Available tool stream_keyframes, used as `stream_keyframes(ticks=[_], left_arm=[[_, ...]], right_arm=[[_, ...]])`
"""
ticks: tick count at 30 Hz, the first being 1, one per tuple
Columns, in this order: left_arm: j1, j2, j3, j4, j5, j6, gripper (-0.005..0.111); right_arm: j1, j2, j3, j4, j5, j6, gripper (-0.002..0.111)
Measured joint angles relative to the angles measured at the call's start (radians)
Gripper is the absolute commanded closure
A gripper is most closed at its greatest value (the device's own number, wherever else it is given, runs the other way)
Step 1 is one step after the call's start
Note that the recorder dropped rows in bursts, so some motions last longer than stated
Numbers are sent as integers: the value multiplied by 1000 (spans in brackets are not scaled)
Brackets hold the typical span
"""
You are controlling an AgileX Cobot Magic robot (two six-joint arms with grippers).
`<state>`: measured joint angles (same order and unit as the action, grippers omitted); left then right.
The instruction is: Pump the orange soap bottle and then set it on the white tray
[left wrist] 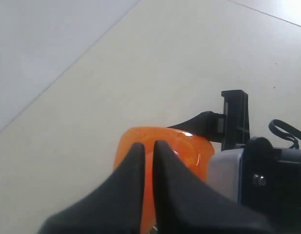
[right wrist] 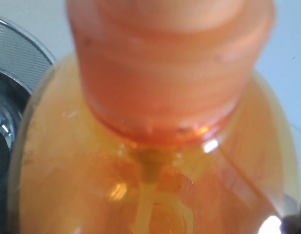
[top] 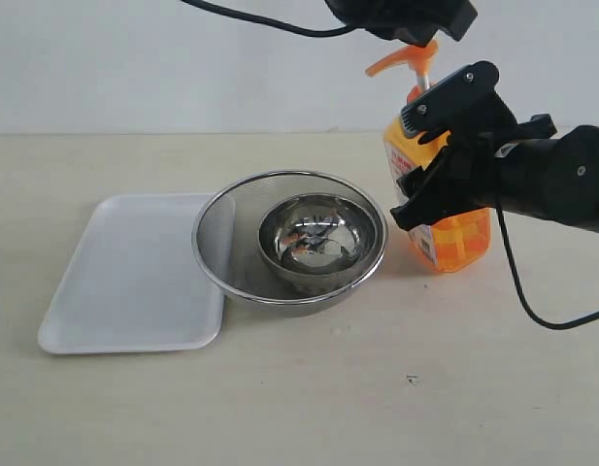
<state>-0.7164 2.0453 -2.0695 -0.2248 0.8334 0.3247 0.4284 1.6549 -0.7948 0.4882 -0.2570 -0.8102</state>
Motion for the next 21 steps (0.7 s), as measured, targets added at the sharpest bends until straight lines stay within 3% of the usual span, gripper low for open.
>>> stream_keyframes(ticks=[21], left_arm=[[2, 24, -6, -24, -18, 0, 102]], right_arm=[[-2, 0, 0, 14, -4, 2, 108]])
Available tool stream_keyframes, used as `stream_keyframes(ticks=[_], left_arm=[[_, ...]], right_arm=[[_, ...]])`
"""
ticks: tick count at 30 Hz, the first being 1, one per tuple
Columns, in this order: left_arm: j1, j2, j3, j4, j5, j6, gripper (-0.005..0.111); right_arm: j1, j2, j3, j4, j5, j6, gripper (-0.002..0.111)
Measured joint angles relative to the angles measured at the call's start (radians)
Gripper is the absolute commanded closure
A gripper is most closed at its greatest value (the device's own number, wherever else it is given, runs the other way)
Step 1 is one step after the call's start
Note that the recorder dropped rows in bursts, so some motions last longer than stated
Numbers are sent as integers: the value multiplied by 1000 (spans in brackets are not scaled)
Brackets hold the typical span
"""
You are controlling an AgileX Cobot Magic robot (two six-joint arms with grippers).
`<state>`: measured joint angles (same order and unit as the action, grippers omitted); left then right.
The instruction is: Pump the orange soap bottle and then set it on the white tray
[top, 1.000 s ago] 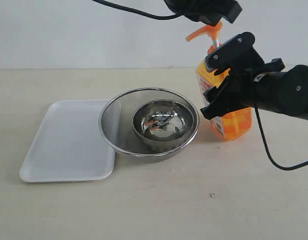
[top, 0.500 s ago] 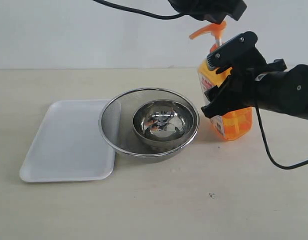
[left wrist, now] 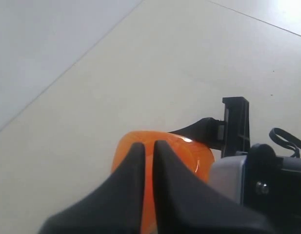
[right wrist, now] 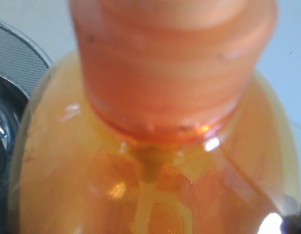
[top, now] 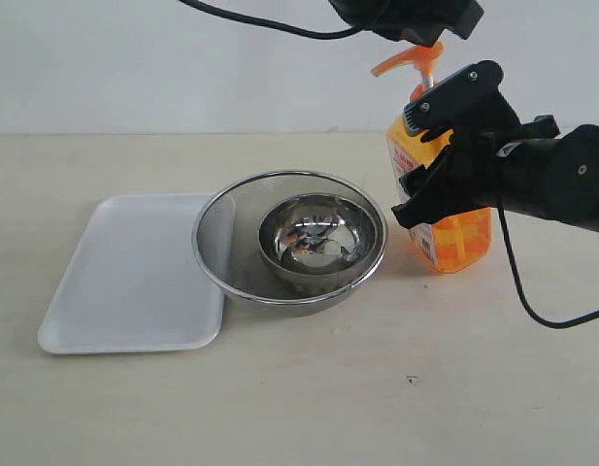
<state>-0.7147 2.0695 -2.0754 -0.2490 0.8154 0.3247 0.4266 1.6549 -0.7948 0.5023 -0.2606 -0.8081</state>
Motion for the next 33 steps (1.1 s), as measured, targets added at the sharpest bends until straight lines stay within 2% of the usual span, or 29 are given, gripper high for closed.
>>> stream_keyframes(ticks=[33], left_arm=[[0, -24, 6, 1, 15, -2, 102]], right_arm=[[0, 0, 0, -14, 4, -4, 108]])
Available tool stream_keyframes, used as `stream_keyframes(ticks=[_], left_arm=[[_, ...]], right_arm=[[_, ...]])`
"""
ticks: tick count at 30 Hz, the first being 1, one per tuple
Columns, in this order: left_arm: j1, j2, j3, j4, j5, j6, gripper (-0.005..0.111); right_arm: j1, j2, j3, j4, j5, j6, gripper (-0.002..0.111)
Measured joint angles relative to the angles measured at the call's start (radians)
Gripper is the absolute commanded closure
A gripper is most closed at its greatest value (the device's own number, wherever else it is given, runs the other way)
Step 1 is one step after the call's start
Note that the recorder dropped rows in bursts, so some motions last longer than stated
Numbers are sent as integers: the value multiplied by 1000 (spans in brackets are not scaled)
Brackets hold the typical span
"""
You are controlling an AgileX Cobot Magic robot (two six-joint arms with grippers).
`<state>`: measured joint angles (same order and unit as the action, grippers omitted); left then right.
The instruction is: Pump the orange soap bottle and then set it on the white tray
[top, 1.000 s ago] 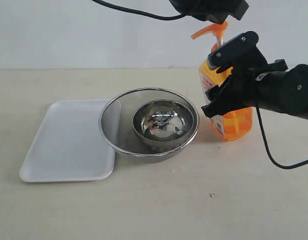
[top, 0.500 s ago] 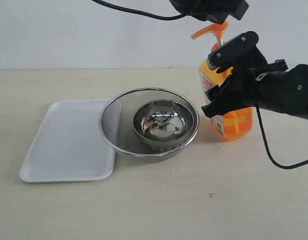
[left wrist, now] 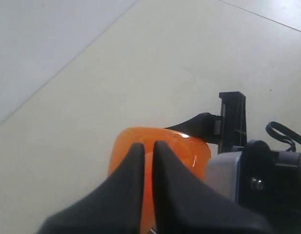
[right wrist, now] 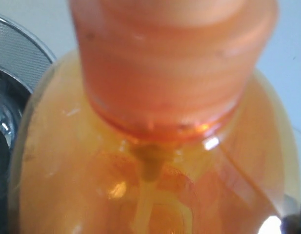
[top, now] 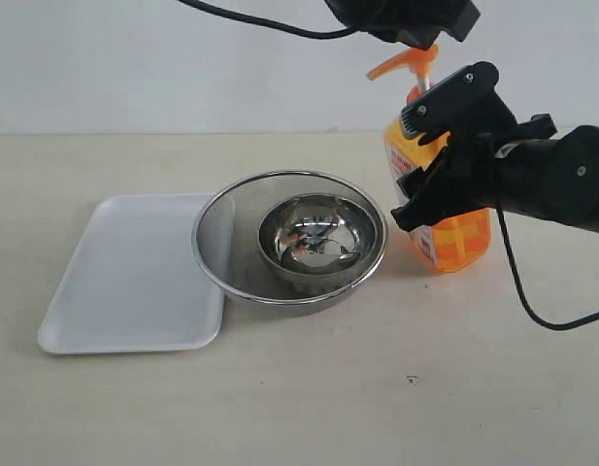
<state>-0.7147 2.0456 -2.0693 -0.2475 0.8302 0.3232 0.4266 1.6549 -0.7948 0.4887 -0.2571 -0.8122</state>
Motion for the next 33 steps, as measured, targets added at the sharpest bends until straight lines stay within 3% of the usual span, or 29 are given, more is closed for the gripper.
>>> stream_keyframes(ticks=[33], left_arm=[[-2, -205, 18, 87, 52, 0, 102]], right_arm=[[2, 0, 0, -9, 4, -9, 108]])
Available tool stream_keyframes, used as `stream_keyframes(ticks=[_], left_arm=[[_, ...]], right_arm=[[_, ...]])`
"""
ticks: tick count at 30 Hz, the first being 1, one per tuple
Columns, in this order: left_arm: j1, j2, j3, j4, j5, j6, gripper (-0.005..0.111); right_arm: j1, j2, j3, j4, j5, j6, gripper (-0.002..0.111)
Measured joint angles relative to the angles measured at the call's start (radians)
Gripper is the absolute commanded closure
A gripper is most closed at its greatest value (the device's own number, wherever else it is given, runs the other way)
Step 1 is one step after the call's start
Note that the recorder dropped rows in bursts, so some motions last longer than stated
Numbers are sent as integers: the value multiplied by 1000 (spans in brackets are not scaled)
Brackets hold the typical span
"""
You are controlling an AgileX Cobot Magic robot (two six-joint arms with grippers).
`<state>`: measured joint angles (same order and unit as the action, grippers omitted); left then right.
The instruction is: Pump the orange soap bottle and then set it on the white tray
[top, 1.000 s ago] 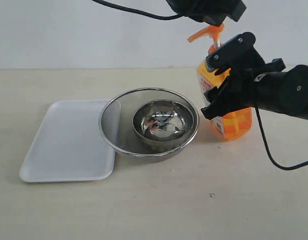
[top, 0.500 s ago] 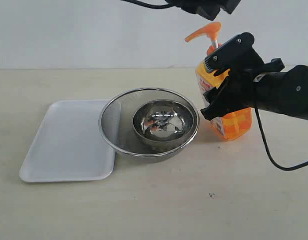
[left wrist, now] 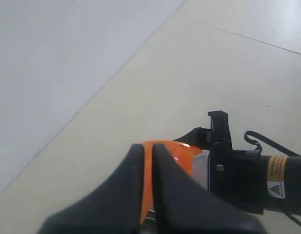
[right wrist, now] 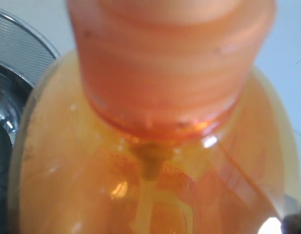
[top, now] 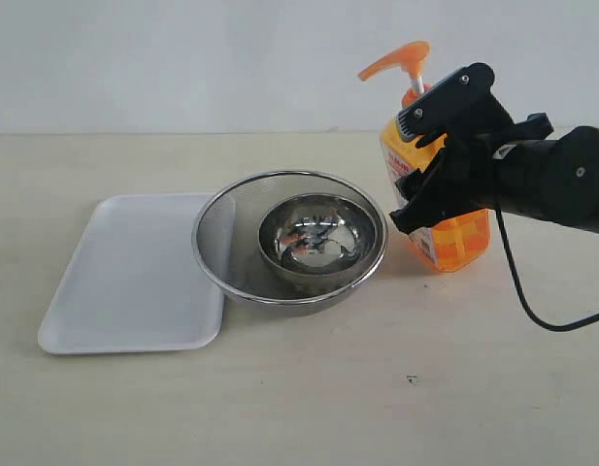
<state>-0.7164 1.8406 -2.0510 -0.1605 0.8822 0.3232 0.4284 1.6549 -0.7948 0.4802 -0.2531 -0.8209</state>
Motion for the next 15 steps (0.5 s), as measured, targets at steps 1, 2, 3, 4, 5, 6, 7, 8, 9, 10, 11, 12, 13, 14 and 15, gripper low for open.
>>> stream_keyframes(ticks=[1, 2, 3, 4, 5, 6, 7, 8, 9, 10, 11, 12, 13, 14, 15], left_arm=[[0, -8, 0, 5, 0, 0, 102], [0, -14, 0, 10, 0, 0, 102], [0, -24, 0, 20, 0, 0, 102], [0, -32, 0, 28, 0, 0, 102], [0, -41, 0, 37, 0, 0, 102], [0, -46, 0, 41, 0, 0, 102], [0, -54, 0, 49, 0, 0, 102], [0, -61, 0, 54, 1, 0, 102], [0, -66, 0, 61, 3, 0, 102], [0, -71, 0, 64, 6, 0, 102], [0, -75, 0, 67, 9, 0, 102], [0, -78, 0, 69, 14, 0, 102], [0, -81, 0, 71, 20, 0, 102], [0, -83, 0, 73, 26, 0, 102], [0, -86, 0, 79, 31, 0, 102]], right_arm=[[0, 0, 0, 0, 0, 0, 108], [0, 0, 0, 0, 0, 3, 108], [0, 0, 0, 0, 0, 5, 108], [0, 0, 0, 0, 0, 10, 108], [0, 0, 0, 0, 0, 11, 108], [0, 0, 0, 0, 0, 11, 108], [0, 0, 0, 0, 0, 12, 108], [0, 0, 0, 0, 0, 14, 108], [0, 0, 0, 0, 0, 14, 108], [0, 0, 0, 0, 0, 19, 108], [0, 0, 0, 0, 0, 21, 108], [0, 0, 0, 0, 0, 26, 108], [0, 0, 0, 0, -2, 29, 108], [0, 0, 0, 0, -2, 36, 108], [0, 0, 0, 0, -2, 40, 108]])
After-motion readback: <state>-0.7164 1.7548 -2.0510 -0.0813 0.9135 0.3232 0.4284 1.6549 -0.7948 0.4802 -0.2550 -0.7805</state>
